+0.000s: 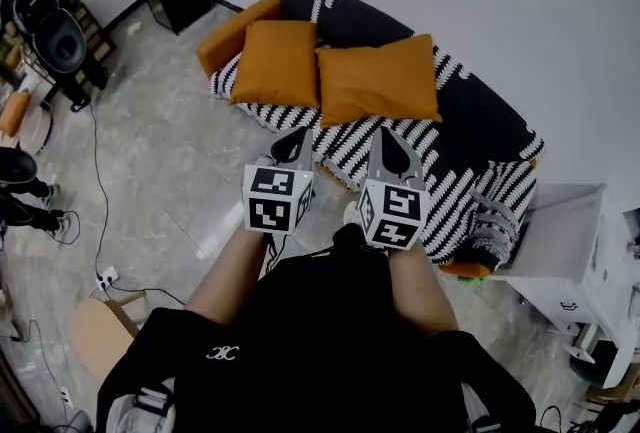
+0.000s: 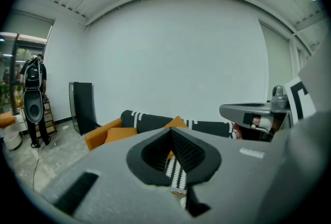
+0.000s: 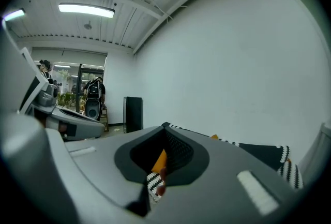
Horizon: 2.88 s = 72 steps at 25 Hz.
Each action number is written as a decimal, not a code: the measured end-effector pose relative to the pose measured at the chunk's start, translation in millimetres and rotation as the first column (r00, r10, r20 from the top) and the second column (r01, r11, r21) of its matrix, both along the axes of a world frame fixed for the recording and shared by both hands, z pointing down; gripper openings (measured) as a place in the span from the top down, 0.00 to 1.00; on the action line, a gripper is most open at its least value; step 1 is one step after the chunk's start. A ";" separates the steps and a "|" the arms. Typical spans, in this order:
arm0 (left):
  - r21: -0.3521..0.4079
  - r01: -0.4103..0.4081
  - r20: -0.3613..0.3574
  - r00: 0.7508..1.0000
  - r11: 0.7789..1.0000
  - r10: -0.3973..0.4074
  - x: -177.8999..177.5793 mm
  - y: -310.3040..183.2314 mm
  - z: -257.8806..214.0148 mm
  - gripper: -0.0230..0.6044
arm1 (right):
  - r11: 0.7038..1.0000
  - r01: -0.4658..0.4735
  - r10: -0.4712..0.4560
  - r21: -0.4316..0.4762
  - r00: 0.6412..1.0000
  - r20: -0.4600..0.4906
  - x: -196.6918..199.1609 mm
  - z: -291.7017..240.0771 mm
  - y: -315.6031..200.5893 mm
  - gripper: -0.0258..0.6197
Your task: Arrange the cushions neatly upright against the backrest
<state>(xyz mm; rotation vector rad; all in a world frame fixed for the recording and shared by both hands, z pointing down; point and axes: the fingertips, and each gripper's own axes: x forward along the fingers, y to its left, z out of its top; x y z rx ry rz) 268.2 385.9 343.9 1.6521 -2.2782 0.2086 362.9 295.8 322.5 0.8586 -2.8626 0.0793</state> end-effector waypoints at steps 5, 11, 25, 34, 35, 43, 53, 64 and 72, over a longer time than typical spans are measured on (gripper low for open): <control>-0.046 -0.009 -0.026 1.000 0.999 0.008 -14.9 -66.5 17.3 0.95 | 0.999 0.005 -0.006 -0.040 1.000 -0.029 -23.9 14.4 -67.0 0.95; -0.062 -0.003 -0.059 0.998 0.998 0.000 -36.7 -151.0 24.6 0.95 | 0.998 0.007 -0.011 -0.058 0.998 -0.063 -45.3 18.7 -150.6 0.95; -0.162 0.079 -0.109 0.989 0.984 -0.097 -78.1 -281.6 58.8 0.95 | 0.984 -0.035 0.013 -0.176 0.992 -0.123 -50.6 61.3 -312.0 0.95; -0.234 0.071 -0.136 0.985 0.970 -0.105 -88.4 -303.7 85.5 0.95 | 0.968 -0.086 0.045 -0.234 0.984 -0.174 -43.3 89.0 -349.5 0.95; -0.238 0.072 -0.137 0.985 0.969 -0.107 -90.4 -305.4 87.4 0.95 | 0.967 -0.090 0.047 -0.240 0.983 -0.179 -42.8 91.4 -351.1 0.94; -0.255 0.028 -0.159 0.985 0.967 -0.070 -103.7 -323.1 109.0 0.95 | 0.965 -0.121 0.061 -0.232 0.967 -0.248 -44.5 111.9 -356.4 0.95; -0.272 -0.011 -0.206 0.977 0.962 -0.048 -153.5 -343.2 150.0 0.95 | 0.963 -0.195 0.120 -0.186 0.929 -0.351 -68.5 140.3 -388.5 0.95; -0.320 -0.056 -0.290 0.956 0.946 -0.041 -229.7 -376.0 217.3 0.95 | 0.957 -0.270 0.188 -0.106 0.856 -0.482 -115.4 174.8 -449.0 0.94; -0.353 -0.096 -0.441 0.894 0.931 -0.075 -270.9 -406.7 287.1 0.78 | 0.965 -0.226 0.103 -0.136 0.795 -0.598 -161.8 235.6 -487.9 0.94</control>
